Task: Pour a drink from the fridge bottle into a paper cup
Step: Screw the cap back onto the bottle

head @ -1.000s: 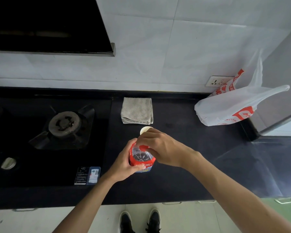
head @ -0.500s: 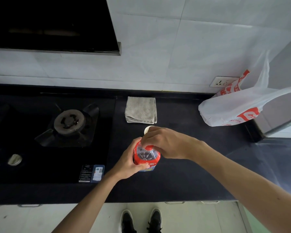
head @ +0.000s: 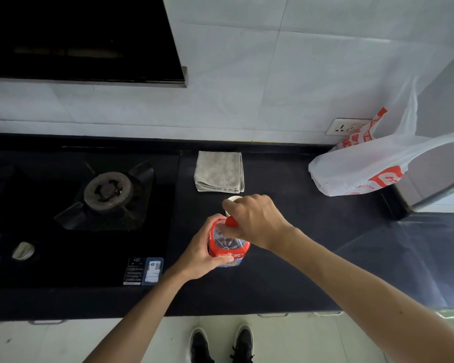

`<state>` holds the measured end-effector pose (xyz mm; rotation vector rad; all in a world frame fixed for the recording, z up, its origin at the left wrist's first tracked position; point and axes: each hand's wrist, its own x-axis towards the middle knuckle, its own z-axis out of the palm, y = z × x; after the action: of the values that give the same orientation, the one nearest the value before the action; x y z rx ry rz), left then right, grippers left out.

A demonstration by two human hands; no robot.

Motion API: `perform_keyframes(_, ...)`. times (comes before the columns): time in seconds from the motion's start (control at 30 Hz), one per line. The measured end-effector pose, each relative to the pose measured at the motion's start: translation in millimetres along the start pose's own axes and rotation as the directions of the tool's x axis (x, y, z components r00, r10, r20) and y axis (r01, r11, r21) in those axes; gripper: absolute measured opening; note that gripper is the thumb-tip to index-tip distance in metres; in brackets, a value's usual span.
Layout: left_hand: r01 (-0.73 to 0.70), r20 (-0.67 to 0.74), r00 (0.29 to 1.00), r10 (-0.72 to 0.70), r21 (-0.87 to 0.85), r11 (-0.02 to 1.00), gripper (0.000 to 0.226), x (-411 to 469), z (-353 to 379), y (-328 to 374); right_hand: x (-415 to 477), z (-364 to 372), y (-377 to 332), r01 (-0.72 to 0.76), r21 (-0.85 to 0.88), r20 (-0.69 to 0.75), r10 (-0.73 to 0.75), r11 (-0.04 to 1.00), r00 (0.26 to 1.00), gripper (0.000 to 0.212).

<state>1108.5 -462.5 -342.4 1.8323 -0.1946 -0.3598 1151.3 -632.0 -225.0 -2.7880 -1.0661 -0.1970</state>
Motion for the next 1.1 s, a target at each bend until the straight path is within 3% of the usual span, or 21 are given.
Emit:
perform_keyframes(0.3, -0.001, 0.014, 1.0, 0.001, 0.016, 1.0, 0.09, 1.0, 0.4, -3.0, 0.8, -30.0, 14.6, 0.209, 0.194, 0.184, -0.245, 0.958, 0.952, 0.026)
perform_keyframes(0.63, 0.022, 0.004, 1.0, -0.022, -0.003, 1.0, 0.089, 1.7, 1.1, -3.7, 0.5, -30.9, 9.1, 0.34, 0.123, 0.205, -0.359, 0.932, 0.91, 0.036)
perform_keyframes(0.8, 0.003, 0.015, 1.0, -0.003, -0.008, 1.0, 0.089, 1.7, -0.4, -3.6, 5.6, -31.6, 11.7, 0.264, 0.116, 0.233, -0.284, 0.958, 0.93, 0.03)
perform_keyframes(0.93, -0.004, 0.015, 1.0, 0.004, -0.003, 1.0, 0.089, 0.9, -0.2, -0.8, 7.4, -22.3, 1.6, 0.203, -0.046, 0.23, -0.188, 0.978, 0.955, 0.046)
perform_keyframes(1.1, -0.001, 0.01, 1.0, 0.001, -0.005, 1.0, 0.088, 0.6, -0.4, -0.2, 9.5, -15.6, -7.2, 0.115, -0.142, 0.187, -0.088, 0.983, 0.978, 0.043)
